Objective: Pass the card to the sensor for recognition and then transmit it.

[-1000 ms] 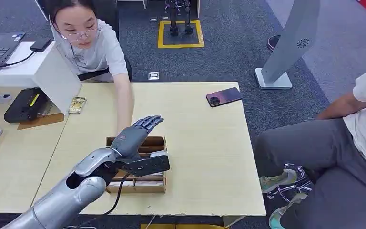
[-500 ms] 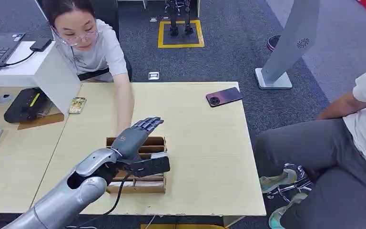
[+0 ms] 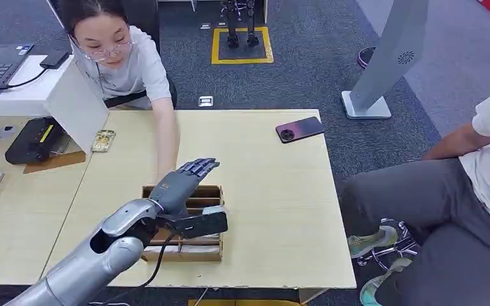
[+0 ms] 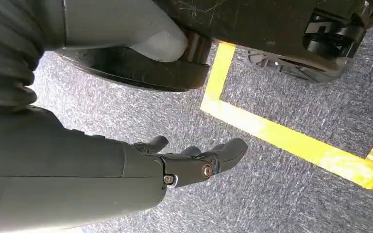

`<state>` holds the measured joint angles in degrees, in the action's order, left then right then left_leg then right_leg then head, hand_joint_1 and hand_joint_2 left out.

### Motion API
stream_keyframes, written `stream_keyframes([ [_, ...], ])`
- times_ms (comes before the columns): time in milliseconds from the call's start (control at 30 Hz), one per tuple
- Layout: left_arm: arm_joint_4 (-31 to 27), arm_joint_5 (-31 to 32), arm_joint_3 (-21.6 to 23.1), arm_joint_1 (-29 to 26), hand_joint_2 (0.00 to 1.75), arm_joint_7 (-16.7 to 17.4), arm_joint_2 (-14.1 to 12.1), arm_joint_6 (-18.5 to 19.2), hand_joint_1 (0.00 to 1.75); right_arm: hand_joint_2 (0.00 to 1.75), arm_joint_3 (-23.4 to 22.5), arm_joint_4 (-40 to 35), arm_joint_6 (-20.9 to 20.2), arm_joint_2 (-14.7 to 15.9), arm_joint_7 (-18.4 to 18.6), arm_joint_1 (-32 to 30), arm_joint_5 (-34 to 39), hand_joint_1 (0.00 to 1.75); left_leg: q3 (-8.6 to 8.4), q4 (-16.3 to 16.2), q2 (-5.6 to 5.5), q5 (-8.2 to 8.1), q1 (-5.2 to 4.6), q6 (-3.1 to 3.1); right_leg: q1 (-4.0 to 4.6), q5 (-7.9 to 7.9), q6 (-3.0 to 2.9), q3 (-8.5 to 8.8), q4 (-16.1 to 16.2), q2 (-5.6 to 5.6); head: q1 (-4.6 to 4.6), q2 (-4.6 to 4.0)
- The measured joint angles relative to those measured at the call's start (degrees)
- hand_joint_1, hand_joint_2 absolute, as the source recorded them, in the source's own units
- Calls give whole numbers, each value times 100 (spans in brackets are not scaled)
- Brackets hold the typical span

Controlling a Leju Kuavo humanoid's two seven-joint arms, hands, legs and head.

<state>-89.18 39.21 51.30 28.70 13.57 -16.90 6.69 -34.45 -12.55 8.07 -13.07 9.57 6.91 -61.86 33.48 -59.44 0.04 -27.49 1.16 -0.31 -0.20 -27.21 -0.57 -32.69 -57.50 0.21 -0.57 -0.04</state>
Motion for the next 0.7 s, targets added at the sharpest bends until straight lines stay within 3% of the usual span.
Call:
stream_keyframes([
  [700,46,72,0,-76,175,-31,-26,0,0,175,-7,0,-9,0,2,0,0,0,0,0,0,0,0,0,0,0,0,0,0,0,0,0],
])
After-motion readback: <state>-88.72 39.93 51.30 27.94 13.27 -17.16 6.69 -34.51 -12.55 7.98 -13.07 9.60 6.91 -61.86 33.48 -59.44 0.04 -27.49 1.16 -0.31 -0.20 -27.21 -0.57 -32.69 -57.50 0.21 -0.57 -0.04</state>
